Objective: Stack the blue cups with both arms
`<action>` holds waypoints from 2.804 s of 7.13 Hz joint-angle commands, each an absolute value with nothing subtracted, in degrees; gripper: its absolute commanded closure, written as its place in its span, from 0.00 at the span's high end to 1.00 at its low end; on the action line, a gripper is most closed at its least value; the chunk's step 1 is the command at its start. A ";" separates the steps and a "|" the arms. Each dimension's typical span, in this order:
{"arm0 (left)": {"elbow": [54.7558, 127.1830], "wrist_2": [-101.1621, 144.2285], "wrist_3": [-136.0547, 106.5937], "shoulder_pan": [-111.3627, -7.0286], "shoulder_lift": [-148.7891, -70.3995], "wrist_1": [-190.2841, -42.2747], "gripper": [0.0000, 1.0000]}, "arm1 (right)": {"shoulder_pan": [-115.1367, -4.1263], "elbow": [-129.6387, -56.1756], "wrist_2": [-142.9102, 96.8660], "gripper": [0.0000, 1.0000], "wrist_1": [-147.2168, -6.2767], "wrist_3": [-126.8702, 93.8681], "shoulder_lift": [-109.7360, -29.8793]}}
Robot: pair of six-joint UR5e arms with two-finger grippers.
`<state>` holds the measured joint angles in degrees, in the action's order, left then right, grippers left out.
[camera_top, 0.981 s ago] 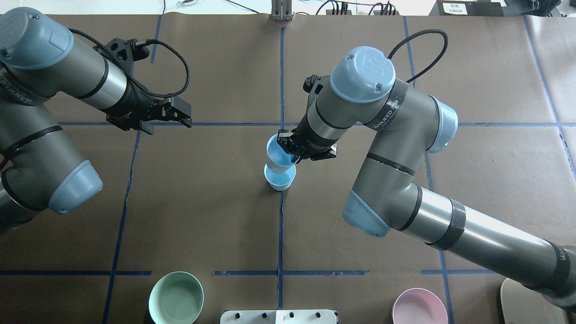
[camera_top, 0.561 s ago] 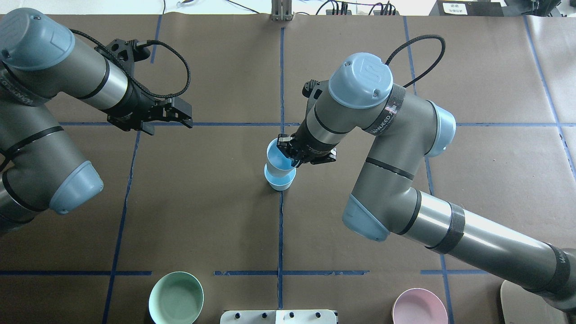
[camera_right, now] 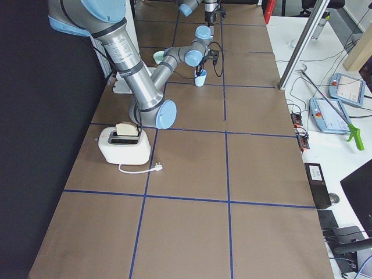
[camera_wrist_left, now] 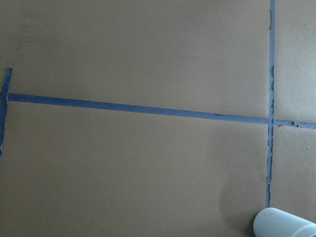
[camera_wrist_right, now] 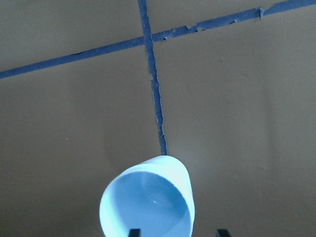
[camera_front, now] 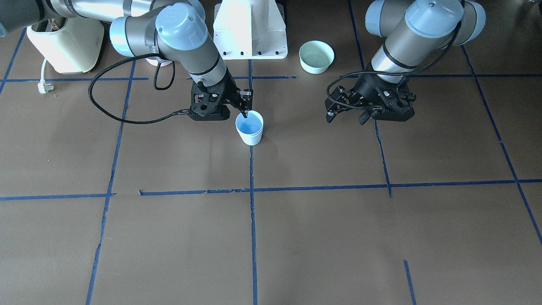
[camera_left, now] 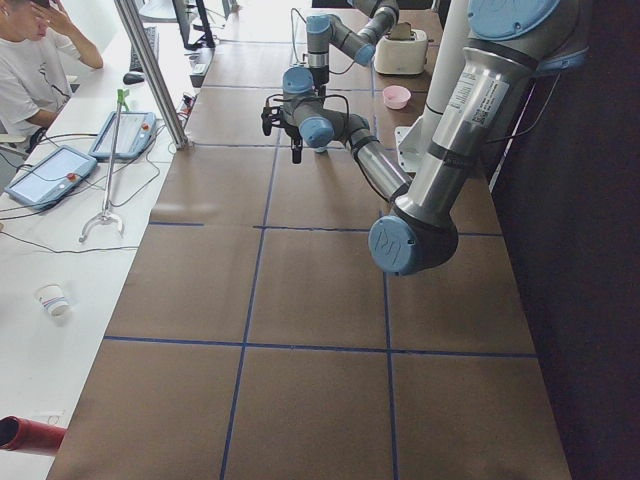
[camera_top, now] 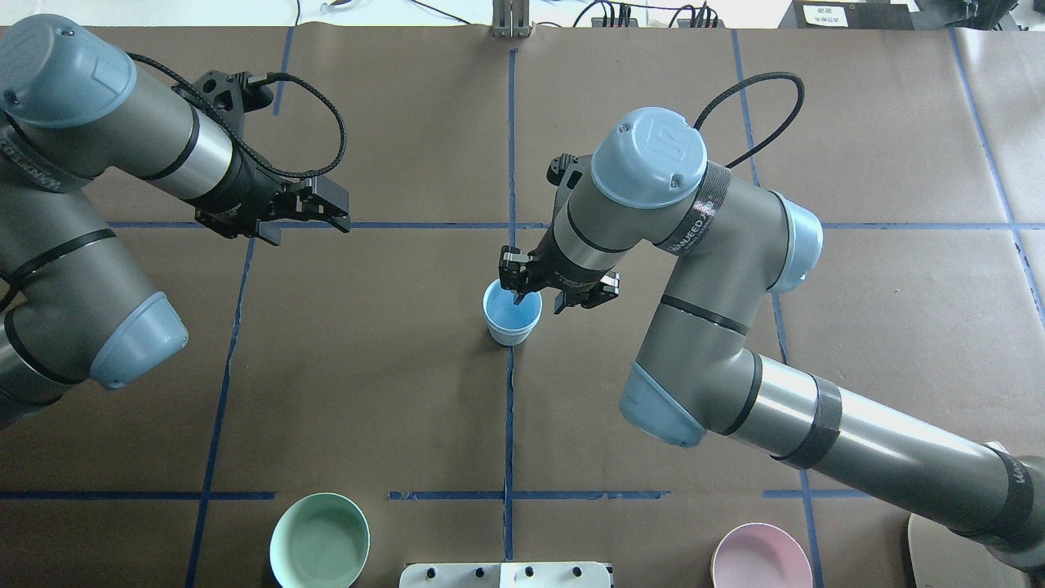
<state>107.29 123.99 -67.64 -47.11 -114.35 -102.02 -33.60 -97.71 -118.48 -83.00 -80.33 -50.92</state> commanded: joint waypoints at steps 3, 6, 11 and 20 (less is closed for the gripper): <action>109.25 124.36 -46.24 -53.05 -102.26 -101.16 1.00 | -48.47 -110.47 -122.50 1.00 -88.69 -60.74 -68.06; 104.09 128.72 -7.25 -73.66 -94.13 -94.09 1.00 | -70.75 -102.27 -134.16 1.00 -88.86 -25.53 -77.85; 95.38 134.91 14.41 -91.23 -95.97 -75.24 1.00 | -90.09 -82.01 -135.37 1.00 -89.21 10.18 -80.32; 93.34 134.12 5.19 -90.26 -91.32 -82.44 1.00 | -89.82 -85.78 -133.68 1.00 -89.21 10.55 -83.41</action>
